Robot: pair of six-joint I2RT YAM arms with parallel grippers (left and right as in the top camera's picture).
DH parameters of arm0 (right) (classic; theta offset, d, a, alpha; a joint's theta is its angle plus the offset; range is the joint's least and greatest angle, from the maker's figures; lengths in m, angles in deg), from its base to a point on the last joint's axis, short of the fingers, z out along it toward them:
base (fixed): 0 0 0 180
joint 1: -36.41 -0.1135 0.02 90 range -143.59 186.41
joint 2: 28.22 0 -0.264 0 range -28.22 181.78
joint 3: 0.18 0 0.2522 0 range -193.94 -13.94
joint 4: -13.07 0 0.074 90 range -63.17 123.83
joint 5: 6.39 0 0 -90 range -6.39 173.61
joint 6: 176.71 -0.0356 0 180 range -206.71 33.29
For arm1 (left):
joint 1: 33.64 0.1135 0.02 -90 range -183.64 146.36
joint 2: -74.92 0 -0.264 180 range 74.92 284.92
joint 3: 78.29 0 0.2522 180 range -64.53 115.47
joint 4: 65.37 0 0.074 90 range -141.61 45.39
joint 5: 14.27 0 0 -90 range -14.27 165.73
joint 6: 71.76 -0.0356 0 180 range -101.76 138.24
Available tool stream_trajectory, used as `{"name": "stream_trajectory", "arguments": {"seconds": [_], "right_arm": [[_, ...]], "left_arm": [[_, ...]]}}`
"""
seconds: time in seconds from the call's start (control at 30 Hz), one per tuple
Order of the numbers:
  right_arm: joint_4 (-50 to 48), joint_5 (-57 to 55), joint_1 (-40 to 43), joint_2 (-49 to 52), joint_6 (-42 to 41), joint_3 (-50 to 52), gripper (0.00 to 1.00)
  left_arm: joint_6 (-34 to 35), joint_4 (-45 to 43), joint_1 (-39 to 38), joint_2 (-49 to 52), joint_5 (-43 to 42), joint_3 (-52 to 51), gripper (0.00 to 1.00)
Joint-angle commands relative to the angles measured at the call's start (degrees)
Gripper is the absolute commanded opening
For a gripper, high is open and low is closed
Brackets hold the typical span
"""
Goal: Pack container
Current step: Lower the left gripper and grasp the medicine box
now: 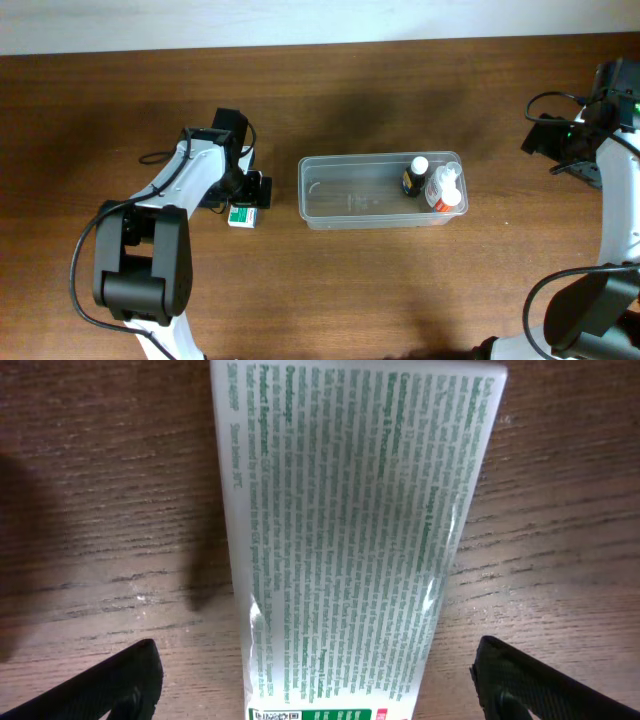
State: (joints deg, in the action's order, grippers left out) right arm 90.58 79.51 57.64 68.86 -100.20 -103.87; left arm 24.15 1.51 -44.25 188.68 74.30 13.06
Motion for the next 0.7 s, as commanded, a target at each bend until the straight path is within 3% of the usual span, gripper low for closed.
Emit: {"name": "stream_trajectory", "arguments": {"seconds": [0.0,0.67], "right_arm": [[-0.17,-0.92,0.22,0.17,-0.52,0.07,0.98],[-0.15,-0.90,0.22,0.17,-0.52,0.07,0.98]], "left_arm": [[0.94,-0.09,-0.28,0.68,0.17,0.98,0.99],[0.96,-0.76,-0.28,0.79,0.20,0.81,0.98]]}}
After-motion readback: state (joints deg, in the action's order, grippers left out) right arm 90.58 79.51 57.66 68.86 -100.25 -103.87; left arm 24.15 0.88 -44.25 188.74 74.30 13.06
